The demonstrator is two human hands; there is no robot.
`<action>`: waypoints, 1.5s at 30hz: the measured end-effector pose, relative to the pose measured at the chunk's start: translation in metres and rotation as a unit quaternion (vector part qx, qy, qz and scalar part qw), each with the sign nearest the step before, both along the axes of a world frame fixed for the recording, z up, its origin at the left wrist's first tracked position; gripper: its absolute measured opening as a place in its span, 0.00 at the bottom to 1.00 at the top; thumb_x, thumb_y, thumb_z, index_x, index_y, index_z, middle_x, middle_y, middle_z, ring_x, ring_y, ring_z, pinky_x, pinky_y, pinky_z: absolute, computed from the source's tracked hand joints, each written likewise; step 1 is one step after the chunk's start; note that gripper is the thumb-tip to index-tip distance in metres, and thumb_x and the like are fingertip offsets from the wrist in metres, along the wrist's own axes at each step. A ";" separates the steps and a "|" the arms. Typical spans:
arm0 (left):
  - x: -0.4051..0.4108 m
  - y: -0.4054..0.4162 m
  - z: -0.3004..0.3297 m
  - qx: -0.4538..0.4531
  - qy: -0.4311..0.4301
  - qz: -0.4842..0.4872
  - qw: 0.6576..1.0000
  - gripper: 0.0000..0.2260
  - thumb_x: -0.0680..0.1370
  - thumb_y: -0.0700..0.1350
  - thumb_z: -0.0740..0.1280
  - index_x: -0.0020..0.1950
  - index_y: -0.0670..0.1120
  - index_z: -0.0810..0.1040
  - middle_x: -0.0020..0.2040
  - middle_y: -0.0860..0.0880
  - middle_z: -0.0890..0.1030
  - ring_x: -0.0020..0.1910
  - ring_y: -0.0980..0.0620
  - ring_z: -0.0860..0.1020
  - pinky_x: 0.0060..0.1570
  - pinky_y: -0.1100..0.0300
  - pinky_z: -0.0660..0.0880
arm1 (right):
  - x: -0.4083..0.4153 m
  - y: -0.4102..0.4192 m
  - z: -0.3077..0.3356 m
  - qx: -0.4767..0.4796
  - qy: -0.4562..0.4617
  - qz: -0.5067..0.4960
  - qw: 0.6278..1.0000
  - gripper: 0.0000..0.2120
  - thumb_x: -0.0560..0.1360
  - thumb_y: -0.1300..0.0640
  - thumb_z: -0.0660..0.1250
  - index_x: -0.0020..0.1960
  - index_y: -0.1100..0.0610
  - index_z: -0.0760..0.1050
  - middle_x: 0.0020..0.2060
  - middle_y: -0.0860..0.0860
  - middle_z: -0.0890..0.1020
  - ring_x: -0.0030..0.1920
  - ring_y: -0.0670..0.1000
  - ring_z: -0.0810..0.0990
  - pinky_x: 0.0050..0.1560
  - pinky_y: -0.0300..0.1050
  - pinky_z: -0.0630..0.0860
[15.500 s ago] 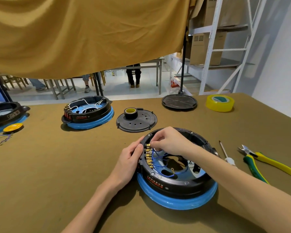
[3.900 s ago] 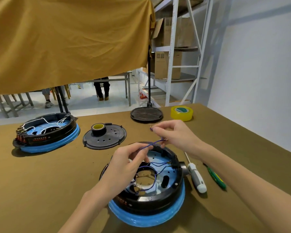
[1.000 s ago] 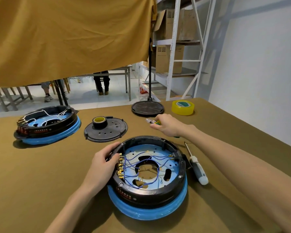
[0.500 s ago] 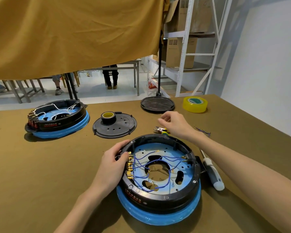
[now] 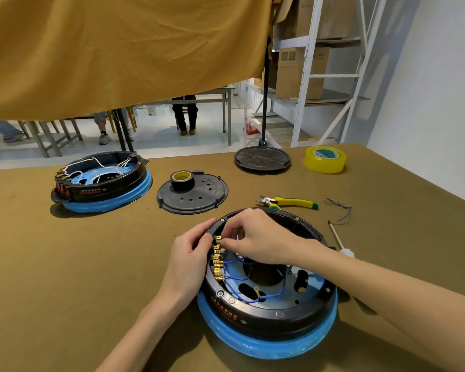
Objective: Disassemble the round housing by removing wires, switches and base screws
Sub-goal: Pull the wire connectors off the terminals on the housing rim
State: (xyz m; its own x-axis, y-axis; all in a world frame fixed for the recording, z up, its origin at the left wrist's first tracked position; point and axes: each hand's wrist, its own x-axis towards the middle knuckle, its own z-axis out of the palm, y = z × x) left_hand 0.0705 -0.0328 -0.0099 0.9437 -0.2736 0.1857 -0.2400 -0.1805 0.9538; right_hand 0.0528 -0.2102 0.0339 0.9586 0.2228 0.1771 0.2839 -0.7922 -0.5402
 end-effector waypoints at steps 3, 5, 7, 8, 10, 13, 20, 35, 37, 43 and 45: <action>0.001 0.000 0.000 -0.009 0.019 0.002 1.000 0.16 0.85 0.42 0.61 0.72 0.50 0.77 0.64 0.55 0.82 0.64 0.59 0.79 0.66 0.52 0.76 | -0.001 -0.001 -0.005 0.022 -0.011 -0.003 1.000 0.06 0.77 0.53 0.71 0.47 0.54 0.86 0.36 0.47 0.84 0.37 0.44 0.80 0.39 0.41 0.78; 0.001 0.000 0.001 -0.015 0.033 -0.002 0.999 0.16 0.85 0.42 0.60 0.72 0.48 0.77 0.64 0.52 0.83 0.65 0.55 0.79 0.68 0.47 0.75 | -0.002 -0.001 -0.010 0.029 -0.024 -0.004 0.999 0.06 0.76 0.53 0.71 0.46 0.53 0.86 0.36 0.46 0.84 0.38 0.44 0.80 0.39 0.40 0.78; 0.000 -0.001 0.001 -0.012 0.034 -0.001 0.999 0.16 0.85 0.42 0.60 0.72 0.47 0.77 0.65 0.52 0.82 0.65 0.55 0.79 0.69 0.47 0.75 | -0.001 -0.001 -0.010 0.037 -0.020 -0.013 0.999 0.05 0.76 0.54 0.72 0.46 0.53 0.86 0.36 0.46 0.85 0.38 0.44 0.81 0.40 0.41 0.79; 0.000 -0.001 0.001 -0.008 0.033 0.002 0.999 0.16 0.85 0.42 0.60 0.72 0.47 0.77 0.65 0.52 0.82 0.66 0.55 0.78 0.69 0.48 0.74 | 0.001 -0.002 -0.010 0.050 -0.009 -0.019 0.999 0.05 0.76 0.54 0.72 0.46 0.53 0.86 0.36 0.46 0.85 0.38 0.43 0.81 0.39 0.40 0.80; -0.001 -0.002 0.001 -0.003 0.039 0.006 0.999 0.17 0.85 0.44 0.59 0.74 0.48 0.75 0.67 0.51 0.81 0.67 0.55 0.78 0.70 0.49 0.74 | 0.002 -0.004 -0.010 0.075 0.009 -0.026 0.997 0.04 0.75 0.56 0.73 0.46 0.54 0.87 0.36 0.46 0.85 0.38 0.42 0.82 0.39 0.38 0.80; -0.003 -0.001 0.000 0.001 0.053 0.012 0.999 0.17 0.85 0.46 0.60 0.75 0.49 0.74 0.67 0.51 0.81 0.67 0.54 0.77 0.70 0.47 0.73 | 0.000 -0.004 -0.012 0.089 0.006 -0.023 0.996 0.04 0.75 0.56 0.73 0.45 0.54 0.86 0.36 0.45 0.85 0.38 0.42 0.83 0.39 0.35 0.79; -0.004 -0.001 0.004 0.006 0.057 0.005 0.998 0.18 0.86 0.46 0.59 0.76 0.50 0.73 0.70 0.50 0.79 0.70 0.53 0.75 0.72 0.47 0.71 | 0.000 -0.003 -0.011 0.089 0.002 -0.023 0.996 0.04 0.75 0.57 0.73 0.44 0.54 0.86 0.35 0.46 0.85 0.38 0.43 0.83 0.39 0.39 0.81; -0.005 0.000 0.005 0.041 0.047 -0.008 0.998 0.20 0.86 0.49 0.57 0.78 0.51 0.68 0.74 0.51 0.74 0.73 0.54 0.71 0.75 0.48 0.68 | -0.001 -0.004 -0.010 0.102 0.025 -0.039 0.994 0.04 0.75 0.56 0.74 0.45 0.55 0.87 0.35 0.48 0.86 0.35 0.43 0.83 0.41 0.44 0.83; -0.006 0.001 0.004 0.041 0.043 -0.007 0.998 0.20 0.86 0.49 0.56 0.78 0.51 0.68 0.74 0.51 0.74 0.73 0.55 0.71 0.75 0.47 0.67 | -0.001 -0.003 -0.009 0.102 0.032 -0.034 0.994 0.04 0.75 0.56 0.74 0.46 0.56 0.87 0.36 0.48 0.86 0.35 0.43 0.83 0.42 0.45 0.83; -0.005 0.000 0.003 0.035 0.036 -0.003 0.999 0.19 0.86 0.48 0.57 0.78 0.49 0.70 0.74 0.52 0.75 0.73 0.56 0.71 0.75 0.51 0.67 | 0.002 -0.003 -0.008 0.100 0.027 -0.036 0.994 0.07 0.74 0.54 0.76 0.50 0.56 0.87 0.39 0.48 0.87 0.38 0.43 0.83 0.43 0.41 0.82; -0.005 -0.001 0.002 0.037 0.031 -0.003 0.999 0.19 0.87 0.48 0.57 0.77 0.49 0.70 0.74 0.52 0.75 0.73 0.56 0.71 0.75 0.52 0.68 | 0.001 -0.002 -0.009 0.097 0.016 -0.037 0.994 0.06 0.73 0.55 0.76 0.49 0.55 0.87 0.38 0.47 0.87 0.38 0.45 0.84 0.43 0.44 0.83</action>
State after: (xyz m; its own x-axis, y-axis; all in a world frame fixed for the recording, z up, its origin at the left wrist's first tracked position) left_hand 0.0653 -0.0334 -0.0079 0.9513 -0.2896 0.1061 -0.1822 -0.2500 0.9509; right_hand 0.0533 -0.2125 0.0249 0.9769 0.1161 0.1795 0.2094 -0.6899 -0.6930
